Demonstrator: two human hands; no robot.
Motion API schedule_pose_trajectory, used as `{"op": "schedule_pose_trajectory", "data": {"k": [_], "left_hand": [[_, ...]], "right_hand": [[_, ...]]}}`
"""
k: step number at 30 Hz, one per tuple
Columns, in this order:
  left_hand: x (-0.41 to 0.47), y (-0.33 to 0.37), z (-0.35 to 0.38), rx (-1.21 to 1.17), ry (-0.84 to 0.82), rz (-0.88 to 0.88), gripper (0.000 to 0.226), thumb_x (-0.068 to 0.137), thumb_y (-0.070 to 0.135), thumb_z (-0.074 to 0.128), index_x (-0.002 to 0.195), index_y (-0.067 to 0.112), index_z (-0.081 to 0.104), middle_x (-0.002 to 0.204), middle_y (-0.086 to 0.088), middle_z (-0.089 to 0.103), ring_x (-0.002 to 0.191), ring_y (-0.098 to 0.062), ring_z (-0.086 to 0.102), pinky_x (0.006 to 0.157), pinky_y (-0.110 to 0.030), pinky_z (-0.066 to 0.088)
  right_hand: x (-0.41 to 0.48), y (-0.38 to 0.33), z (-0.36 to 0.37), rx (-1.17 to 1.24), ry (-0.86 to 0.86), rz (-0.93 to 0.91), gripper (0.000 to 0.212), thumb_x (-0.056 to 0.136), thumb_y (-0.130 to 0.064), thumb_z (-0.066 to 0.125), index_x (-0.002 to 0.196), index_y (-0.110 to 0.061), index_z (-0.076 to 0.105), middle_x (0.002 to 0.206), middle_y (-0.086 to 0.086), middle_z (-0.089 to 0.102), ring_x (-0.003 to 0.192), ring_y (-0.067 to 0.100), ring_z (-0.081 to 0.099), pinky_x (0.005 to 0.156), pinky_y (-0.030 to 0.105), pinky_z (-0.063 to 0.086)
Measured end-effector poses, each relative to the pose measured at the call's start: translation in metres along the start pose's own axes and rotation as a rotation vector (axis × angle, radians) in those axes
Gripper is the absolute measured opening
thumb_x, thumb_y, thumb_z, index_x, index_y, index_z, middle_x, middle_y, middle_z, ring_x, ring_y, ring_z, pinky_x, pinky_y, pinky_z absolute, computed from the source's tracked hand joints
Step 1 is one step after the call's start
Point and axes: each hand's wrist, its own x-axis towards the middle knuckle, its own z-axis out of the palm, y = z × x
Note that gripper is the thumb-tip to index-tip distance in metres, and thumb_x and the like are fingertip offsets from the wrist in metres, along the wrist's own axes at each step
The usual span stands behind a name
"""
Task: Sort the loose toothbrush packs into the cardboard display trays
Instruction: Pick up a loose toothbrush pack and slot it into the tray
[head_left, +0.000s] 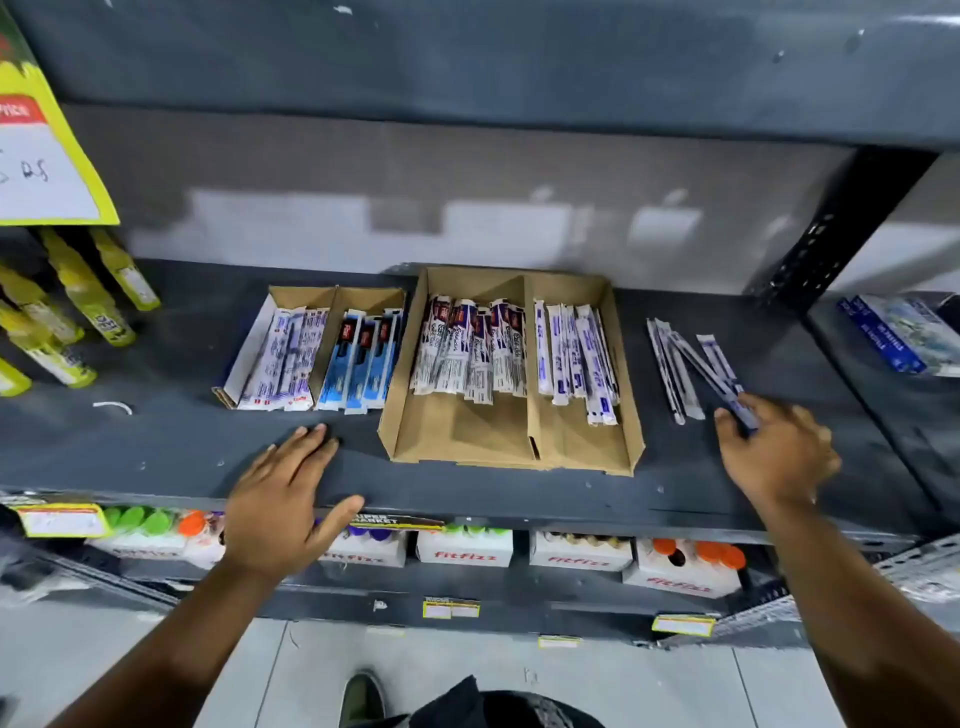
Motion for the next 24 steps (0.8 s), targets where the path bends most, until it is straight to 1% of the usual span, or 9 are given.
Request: {"op": "schedule_pose_trajectory", "data": {"k": [3, 7, 10, 14, 17, 18, 21, 24], "left_hand": [[-0.0001, 0.0035, 0.0018, 0.01, 0.045, -0.016, 0.078, 0.09, 0.067, 0.032, 0.123, 0.003, 0.062, 0.135, -0.016, 0.056, 0.125, -0.034, 0.052, 0.101, -0.051, 0.041], [0.0001, 0.004, 0.0018, 0.022, 0.033, -0.039, 0.081, 0.09, 0.069, 0.028, 0.124, 0.004, 0.062, 0.136, -0.017, 0.056, 0.126, -0.035, 0.051, 0.101, -0.053, 0.042], [-0.0008, 0.0046, 0.0004, 0.025, 0.033, -0.038, 0.081, 0.09, 0.069, 0.027, 0.124, 0.004, 0.061, 0.135, -0.017, 0.056, 0.127, -0.035, 0.05, 0.1, -0.054, 0.042], [-0.0003, 0.0058, -0.0003, 0.006, 0.026, -0.064, 0.08, 0.09, 0.068, 0.027, 0.124, 0.005, 0.062, 0.135, -0.017, 0.057, 0.126, -0.035, 0.05, 0.101, -0.053, 0.042], [-0.0007, 0.0054, -0.0009, 0.002, 0.015, -0.066, 0.079, 0.09, 0.068, 0.028, 0.124, 0.005, 0.062, 0.135, -0.016, 0.056, 0.127, -0.034, 0.05, 0.101, -0.052, 0.041], [-0.0013, 0.0052, -0.002, 0.001, 0.008, -0.071, 0.079, 0.09, 0.068, 0.028, 0.124, 0.005, 0.062, 0.135, -0.015, 0.056, 0.127, -0.033, 0.05, 0.101, -0.052, 0.041], [-0.0013, 0.0062, -0.0018, -0.008, -0.012, -0.084, 0.079, 0.09, 0.068, 0.027, 0.125, 0.006, 0.062, 0.136, -0.015, 0.056, 0.128, -0.033, 0.049, 0.101, -0.053, 0.042], [-0.0017, 0.0075, -0.0035, -0.015, -0.014, -0.091, 0.079, 0.09, 0.068, 0.028, 0.124, 0.006, 0.062, 0.135, -0.016, 0.057, 0.127, -0.034, 0.05, 0.101, -0.054, 0.042]], "right_hand": [[-0.0004, -0.0013, -0.0008, -0.019, -0.021, 0.025, 0.036, 0.08, -0.048, 0.059, 0.104, -0.024, 0.07, 0.101, 0.025, 0.062, 0.095, 0.05, 0.055, 0.083, 0.058, 0.042], [-0.0012, -0.0044, -0.0002, -0.081, -0.052, 0.056, 0.038, 0.083, -0.05, 0.055, 0.105, -0.023, 0.071, 0.107, 0.024, 0.06, 0.1, 0.046, 0.051, 0.086, 0.054, 0.038], [0.0009, -0.0038, 0.0008, -0.107, -0.057, 0.076, 0.036, 0.086, -0.05, 0.052, 0.103, -0.025, 0.071, 0.108, 0.023, 0.06, 0.1, 0.046, 0.05, 0.086, 0.053, 0.039], [-0.0028, -0.0063, -0.0001, -0.134, -0.053, 0.067, 0.031, 0.088, -0.046, 0.051, 0.098, -0.025, 0.073, 0.101, 0.023, 0.06, 0.092, 0.046, 0.05, 0.081, 0.052, 0.04], [-0.0048, -0.0076, -0.0002, -0.115, 0.013, 0.081, 0.028, 0.087, -0.036, 0.056, 0.087, -0.012, 0.071, 0.09, 0.026, 0.059, 0.085, 0.047, 0.051, 0.079, 0.055, 0.042], [-0.006, -0.0087, -0.0007, -0.112, 0.018, 0.075, 0.027, 0.087, -0.034, 0.056, 0.086, -0.011, 0.071, 0.089, 0.026, 0.059, 0.085, 0.047, 0.052, 0.079, 0.055, 0.041], [-0.0058, -0.0075, -0.0018, -0.116, 0.004, 0.055, 0.025, 0.088, -0.032, 0.052, 0.092, -0.019, 0.073, 0.093, 0.023, 0.061, 0.089, 0.045, 0.052, 0.08, 0.051, 0.039], [-0.005, -0.0046, -0.0041, -0.013, 0.027, 0.067, 0.027, 0.09, -0.031, 0.049, 0.098, -0.018, 0.071, 0.095, 0.024, 0.065, 0.092, 0.045, 0.054, 0.083, 0.05, 0.037]]}}
